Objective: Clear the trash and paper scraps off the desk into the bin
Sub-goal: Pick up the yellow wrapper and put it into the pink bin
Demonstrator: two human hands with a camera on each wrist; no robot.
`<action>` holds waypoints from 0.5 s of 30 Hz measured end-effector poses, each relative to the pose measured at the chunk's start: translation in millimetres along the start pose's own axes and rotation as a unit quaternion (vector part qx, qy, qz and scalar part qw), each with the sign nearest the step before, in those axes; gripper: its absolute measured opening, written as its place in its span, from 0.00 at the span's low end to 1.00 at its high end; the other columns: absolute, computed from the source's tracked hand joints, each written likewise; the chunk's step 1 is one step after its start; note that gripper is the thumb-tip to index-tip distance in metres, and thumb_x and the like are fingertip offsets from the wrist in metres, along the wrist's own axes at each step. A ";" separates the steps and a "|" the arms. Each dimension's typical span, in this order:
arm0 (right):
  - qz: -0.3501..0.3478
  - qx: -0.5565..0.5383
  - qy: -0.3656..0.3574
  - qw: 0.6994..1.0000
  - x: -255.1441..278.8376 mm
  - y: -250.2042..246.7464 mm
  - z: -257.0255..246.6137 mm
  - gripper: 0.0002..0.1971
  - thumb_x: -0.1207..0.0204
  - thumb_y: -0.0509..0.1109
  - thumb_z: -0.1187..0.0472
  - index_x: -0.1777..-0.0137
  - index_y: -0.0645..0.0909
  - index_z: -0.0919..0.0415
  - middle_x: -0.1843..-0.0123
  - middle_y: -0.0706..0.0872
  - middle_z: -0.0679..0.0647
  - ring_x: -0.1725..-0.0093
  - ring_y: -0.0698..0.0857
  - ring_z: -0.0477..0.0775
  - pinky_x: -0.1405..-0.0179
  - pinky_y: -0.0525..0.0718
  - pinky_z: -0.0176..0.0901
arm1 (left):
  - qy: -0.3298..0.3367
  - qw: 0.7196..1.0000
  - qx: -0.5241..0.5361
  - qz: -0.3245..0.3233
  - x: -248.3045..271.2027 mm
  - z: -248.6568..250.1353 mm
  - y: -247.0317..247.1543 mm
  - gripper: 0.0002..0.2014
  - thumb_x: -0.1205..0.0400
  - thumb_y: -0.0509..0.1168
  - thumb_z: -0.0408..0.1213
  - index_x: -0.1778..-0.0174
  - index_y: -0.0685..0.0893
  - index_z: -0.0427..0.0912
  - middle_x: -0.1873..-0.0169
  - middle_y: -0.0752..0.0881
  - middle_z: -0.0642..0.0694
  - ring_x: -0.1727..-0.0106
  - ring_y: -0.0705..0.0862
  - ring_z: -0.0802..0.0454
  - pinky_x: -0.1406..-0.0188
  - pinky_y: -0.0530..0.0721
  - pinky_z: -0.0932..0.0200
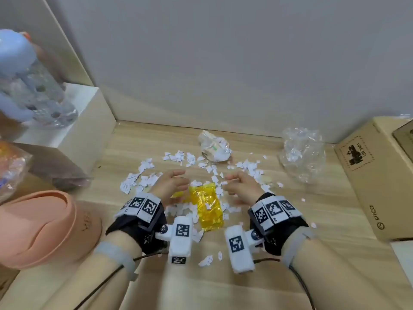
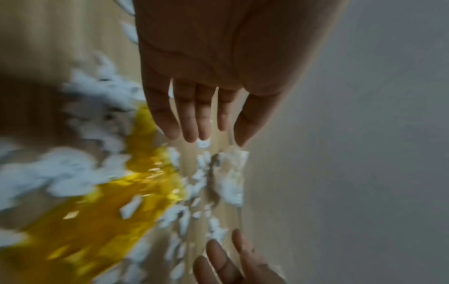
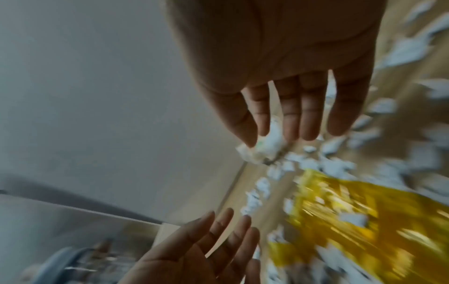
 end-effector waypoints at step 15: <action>-0.019 -0.075 0.017 0.997 2.3 39.1 40.5 0.13 0.23 0.63 0.71 0.40 0.77 0.60 0.61 0.83 0.50 0.66 0.83 0.50 0.73 0.83 0.35 | -0.048 0.990 0.073 -0.107 22.0 -40.1 32.3 0.14 0.19 0.62 0.40 0.38 0.80 0.50 0.46 0.87 0.51 0.46 0.84 0.50 0.52 0.83 0.54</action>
Point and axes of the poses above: each hand's wrist, its own x-axis away from the middle knuckle, its own y-axis out of the palm, z = x × y, the point moved 9 cm from there along -x, towards the middle knuckle
